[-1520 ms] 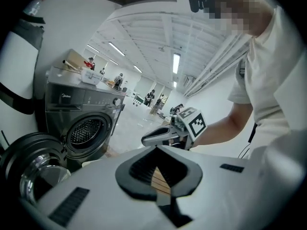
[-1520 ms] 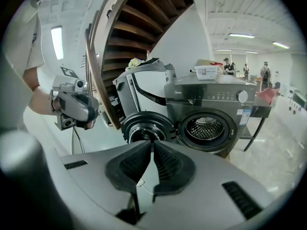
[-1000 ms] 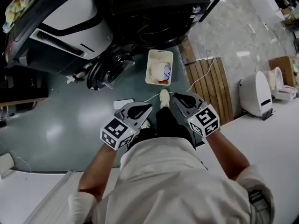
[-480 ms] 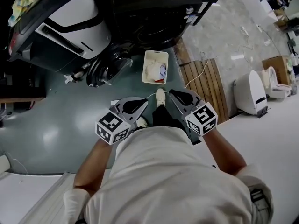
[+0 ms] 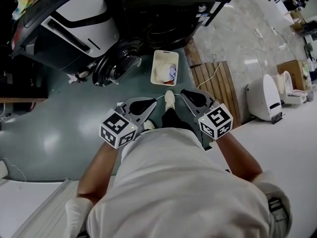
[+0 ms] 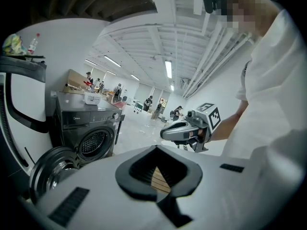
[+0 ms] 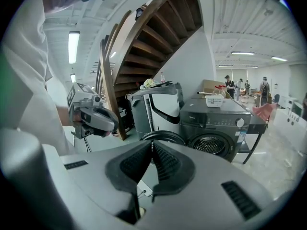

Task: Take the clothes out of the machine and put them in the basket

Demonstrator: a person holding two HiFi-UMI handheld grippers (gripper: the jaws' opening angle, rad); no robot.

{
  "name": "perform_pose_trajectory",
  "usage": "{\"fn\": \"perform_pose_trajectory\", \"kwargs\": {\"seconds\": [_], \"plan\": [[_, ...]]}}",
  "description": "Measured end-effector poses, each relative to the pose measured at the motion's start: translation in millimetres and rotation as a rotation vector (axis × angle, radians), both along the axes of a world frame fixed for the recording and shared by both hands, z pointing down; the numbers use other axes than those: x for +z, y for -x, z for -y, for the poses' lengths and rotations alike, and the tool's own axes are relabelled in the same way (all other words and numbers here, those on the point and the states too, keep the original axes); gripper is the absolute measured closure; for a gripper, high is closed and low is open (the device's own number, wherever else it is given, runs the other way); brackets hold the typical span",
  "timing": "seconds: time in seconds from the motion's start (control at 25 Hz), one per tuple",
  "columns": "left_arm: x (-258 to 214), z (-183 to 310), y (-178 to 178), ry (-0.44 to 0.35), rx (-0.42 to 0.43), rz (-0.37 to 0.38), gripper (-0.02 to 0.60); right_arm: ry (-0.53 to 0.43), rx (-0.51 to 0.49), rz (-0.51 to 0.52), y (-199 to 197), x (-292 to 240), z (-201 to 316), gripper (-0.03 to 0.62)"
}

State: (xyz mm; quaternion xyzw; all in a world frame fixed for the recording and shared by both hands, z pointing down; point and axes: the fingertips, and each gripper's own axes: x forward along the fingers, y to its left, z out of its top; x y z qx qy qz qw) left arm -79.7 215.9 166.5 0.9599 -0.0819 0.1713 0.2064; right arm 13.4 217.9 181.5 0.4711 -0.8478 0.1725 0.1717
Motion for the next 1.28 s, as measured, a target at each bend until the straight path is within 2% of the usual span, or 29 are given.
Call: {"fn": "perform_pose_trajectory", "kwargs": {"seconds": [1.28], "plan": [[0, -14, 37, -0.002, -0.077, -0.021, 0.584, -0.046, -0.022, -0.004, 26, -8, -16, 0.588]]}}
